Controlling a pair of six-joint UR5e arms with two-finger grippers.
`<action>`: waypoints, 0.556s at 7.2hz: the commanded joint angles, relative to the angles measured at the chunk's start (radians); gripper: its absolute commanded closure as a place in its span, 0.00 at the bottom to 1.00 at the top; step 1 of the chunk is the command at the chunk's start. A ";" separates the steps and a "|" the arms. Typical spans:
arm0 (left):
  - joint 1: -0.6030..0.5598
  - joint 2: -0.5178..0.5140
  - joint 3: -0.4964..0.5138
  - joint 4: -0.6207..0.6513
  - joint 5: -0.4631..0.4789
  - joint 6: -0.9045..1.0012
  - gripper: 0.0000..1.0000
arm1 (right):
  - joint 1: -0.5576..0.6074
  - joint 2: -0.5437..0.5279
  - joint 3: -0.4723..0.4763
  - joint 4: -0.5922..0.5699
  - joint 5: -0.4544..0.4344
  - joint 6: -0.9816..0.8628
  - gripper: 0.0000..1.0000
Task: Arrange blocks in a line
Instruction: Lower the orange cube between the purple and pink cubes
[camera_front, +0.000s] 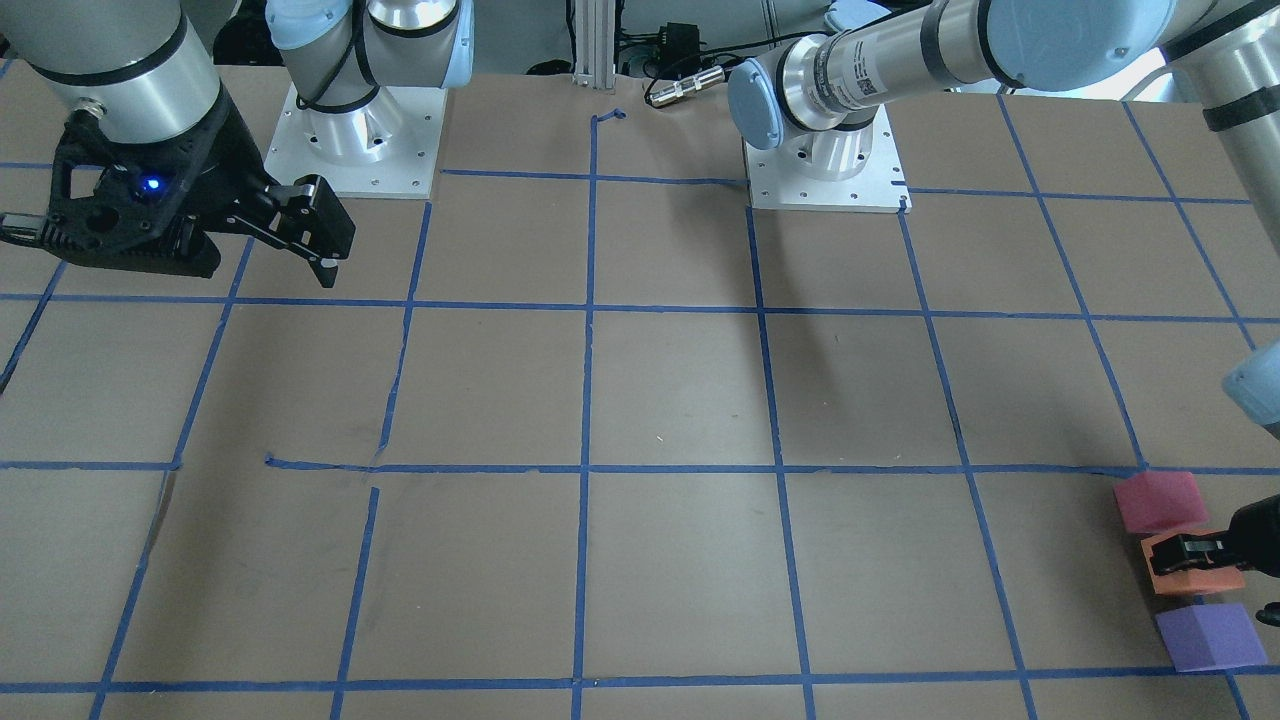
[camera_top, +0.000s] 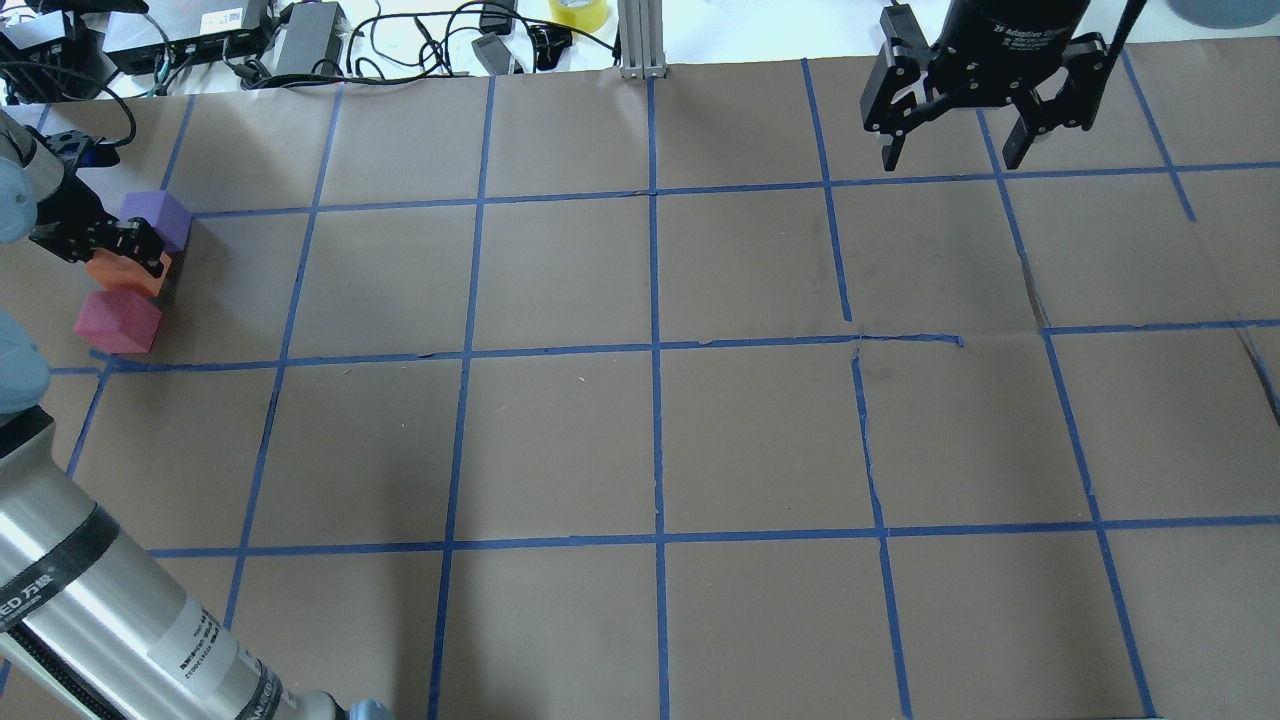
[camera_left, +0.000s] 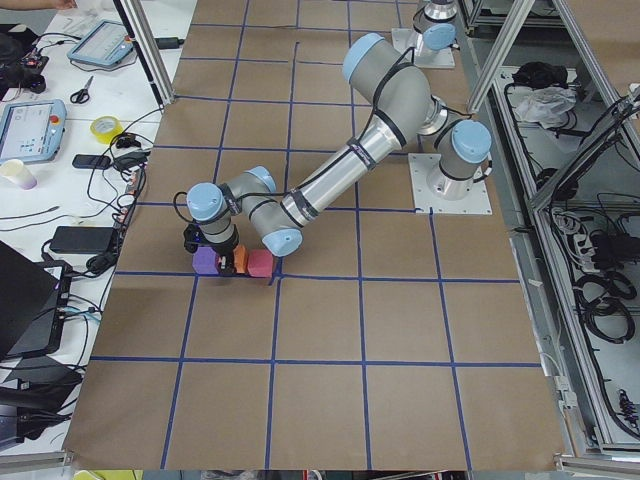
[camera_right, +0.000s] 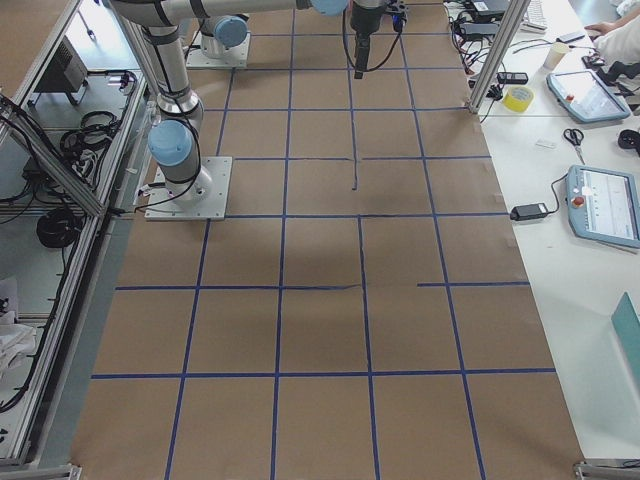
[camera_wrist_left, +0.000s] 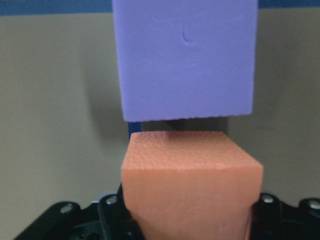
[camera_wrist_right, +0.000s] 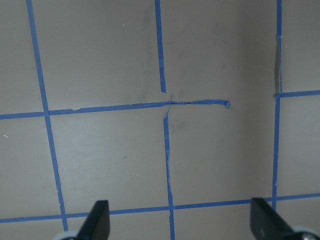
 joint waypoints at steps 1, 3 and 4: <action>0.000 -0.016 -0.005 0.028 -0.021 0.009 1.00 | 0.000 0.000 0.000 0.000 0.000 0.000 0.00; 0.002 -0.013 -0.006 0.031 -0.018 0.013 1.00 | -0.002 0.000 0.000 0.000 0.000 0.002 0.00; 0.000 -0.011 -0.006 0.033 -0.014 0.010 0.87 | 0.000 -0.002 0.000 0.002 0.000 0.003 0.00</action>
